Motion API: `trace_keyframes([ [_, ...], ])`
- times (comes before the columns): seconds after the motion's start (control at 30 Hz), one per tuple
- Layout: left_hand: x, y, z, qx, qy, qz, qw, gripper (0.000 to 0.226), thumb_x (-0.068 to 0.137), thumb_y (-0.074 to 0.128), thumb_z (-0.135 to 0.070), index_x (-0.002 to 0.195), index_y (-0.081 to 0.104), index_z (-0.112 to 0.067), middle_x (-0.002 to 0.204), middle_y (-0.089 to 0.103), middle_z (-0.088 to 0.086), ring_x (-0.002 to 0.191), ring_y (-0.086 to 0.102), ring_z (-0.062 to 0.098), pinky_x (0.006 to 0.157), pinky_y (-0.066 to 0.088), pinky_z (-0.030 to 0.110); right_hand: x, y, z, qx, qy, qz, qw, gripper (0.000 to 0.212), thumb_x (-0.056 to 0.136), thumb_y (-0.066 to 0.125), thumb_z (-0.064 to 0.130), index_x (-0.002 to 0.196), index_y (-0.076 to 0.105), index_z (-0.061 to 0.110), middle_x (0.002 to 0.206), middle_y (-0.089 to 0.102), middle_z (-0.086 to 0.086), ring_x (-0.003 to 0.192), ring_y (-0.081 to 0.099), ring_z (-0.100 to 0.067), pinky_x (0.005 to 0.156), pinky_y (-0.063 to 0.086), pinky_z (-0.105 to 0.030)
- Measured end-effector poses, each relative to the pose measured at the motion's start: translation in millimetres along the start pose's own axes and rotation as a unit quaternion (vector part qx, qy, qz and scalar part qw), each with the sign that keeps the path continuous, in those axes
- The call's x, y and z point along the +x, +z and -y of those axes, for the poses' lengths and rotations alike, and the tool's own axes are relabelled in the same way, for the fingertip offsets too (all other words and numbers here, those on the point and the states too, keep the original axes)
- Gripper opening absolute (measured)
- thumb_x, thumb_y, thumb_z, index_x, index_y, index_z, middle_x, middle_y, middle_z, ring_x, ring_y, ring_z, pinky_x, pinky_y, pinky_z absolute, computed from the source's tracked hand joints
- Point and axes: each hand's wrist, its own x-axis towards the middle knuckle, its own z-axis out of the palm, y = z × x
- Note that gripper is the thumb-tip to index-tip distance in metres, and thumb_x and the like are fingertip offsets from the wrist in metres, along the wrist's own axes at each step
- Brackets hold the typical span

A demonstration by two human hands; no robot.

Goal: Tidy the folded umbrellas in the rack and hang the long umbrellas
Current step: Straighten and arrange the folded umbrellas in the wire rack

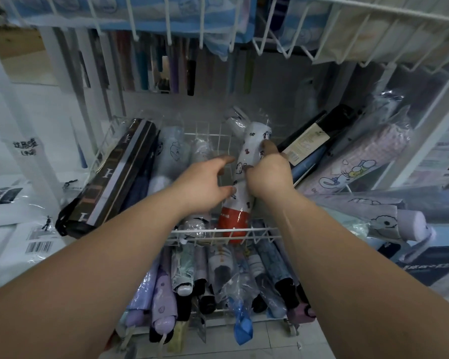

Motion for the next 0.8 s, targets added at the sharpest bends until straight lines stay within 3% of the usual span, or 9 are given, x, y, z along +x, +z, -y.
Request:
trace_keyframes([
  [0.07,5.1,8.2,1.0,-0.031,-0.007,0.010,0.999,0.086,0.092,0.073,-0.030,0.159,0.020,-0.042,0.156,0.046,-0.002,0.133,0.053,0.018,0.097,0.043,0.025,1.1,2.2,-4.3,0.018,-0.022,0.012,1.000,0.070,0.091,0.066,0.017,0.150,0.031,0.028,0.138,0.049,-0.016,0.114,0.059,-0.031,0.088,0.044,-0.025],
  [0.13,8.8,13.2,2.0,-0.041,-0.009,0.019,0.999,0.092,0.094,0.071,-0.027,0.160,0.010,-0.045,0.159,0.042,-0.005,0.128,0.057,0.015,0.089,0.044,0.020,1.5,1.9,-7.4,0.035,-0.051,0.028,0.998,0.077,0.088,0.070,0.019,0.152,0.030,0.032,0.120,0.063,-0.007,0.107,0.063,-0.023,0.094,0.051,-0.030],
  [0.2,11.7,16.3,4.5,-0.031,-0.011,0.022,0.999,0.095,0.094,0.069,-0.023,0.160,0.003,-0.047,0.147,0.054,-0.001,0.094,0.067,0.012,0.067,0.046,0.013,0.4,-1.3,-7.3,0.019,-0.082,0.049,0.995,0.078,0.088,0.070,0.018,0.154,0.031,0.033,0.110,0.068,-0.001,0.099,0.066,-0.018,0.092,0.051,-0.026],
  [0.27,12.3,16.6,5.8,-0.008,-0.011,0.013,1.000,0.098,0.093,0.070,-0.023,0.160,0.002,-0.044,0.118,0.063,0.001,0.069,0.062,0.009,0.053,0.043,0.012,-0.5,-5.9,-2.2,-0.031,-0.108,0.077,0.991,0.078,0.091,0.067,0.018,0.155,0.027,0.035,0.129,0.065,-0.004,0.108,0.065,-0.021,0.089,0.046,-0.019],
  [0.4,15.7,13.1,4.2,0.158,-0.002,-0.027,0.987,0.093,0.087,0.072,-0.043,0.160,0.017,-0.029,0.130,0.063,0.009,0.108,0.065,0.027,0.084,0.054,0.036,8.8,1.2,14.6,-0.207,-0.154,0.155,0.954,0.075,0.096,0.060,0.022,0.159,0.018,0.024,0.156,0.039,-0.008,0.133,0.050,-0.025,0.104,0.041,-0.027],
  [0.47,18.4,9.6,5.8,0.280,-0.005,-0.028,0.959,0.080,0.081,0.069,-0.059,0.148,0.037,-0.031,0.125,0.065,0.005,0.113,0.061,0.030,0.089,0.053,0.040,14.3,17.8,21.4,-0.304,-0.169,0.191,0.918,0.065,0.096,0.059,0.025,0.154,0.031,0.017,0.152,0.044,-0.010,0.131,0.051,-0.028,0.107,0.044,-0.035],
  [0.53,18.4,7.6,9.9,0.346,-0.010,-0.004,0.938,0.073,0.079,0.065,-0.067,0.140,0.044,-0.033,0.128,0.063,0.004,0.120,0.055,0.031,0.097,0.045,0.044,21.5,30.1,21.5,-0.334,-0.157,0.196,0.909,0.062,0.091,0.065,0.027,0.148,0.041,0.018,0.147,0.047,-0.009,0.129,0.052,-0.029,0.107,0.046,-0.039],
  [0.7,12.6,2.8,25.3,0.368,0.032,0.051,0.928,0.086,0.081,0.067,-0.061,0.152,0.033,-0.027,0.147,0.048,0.001,0.131,0.051,0.030,0.107,0.039,0.045,32.4,29.8,10.8,-0.290,-0.155,0.183,0.927,0.080,0.088,0.068,0.031,0.156,0.024,0.029,0.159,0.034,-0.004,0.141,0.041,-0.024,0.113,0.039,-0.033],
  [0.8,10.1,-1.1,30.6,0.381,0.039,0.084,0.920,0.107,0.074,0.067,-0.074,0.158,0.024,-0.025,0.168,0.022,-0.002,0.148,0.035,0.025,0.121,0.022,0.049,33.3,31.0,8.0,-0.305,-0.151,0.191,0.921,0.075,0.091,0.064,0.026,0.154,0.024,0.037,0.158,0.036,-0.003,0.138,0.044,-0.026,0.110,0.042,-0.035],
])
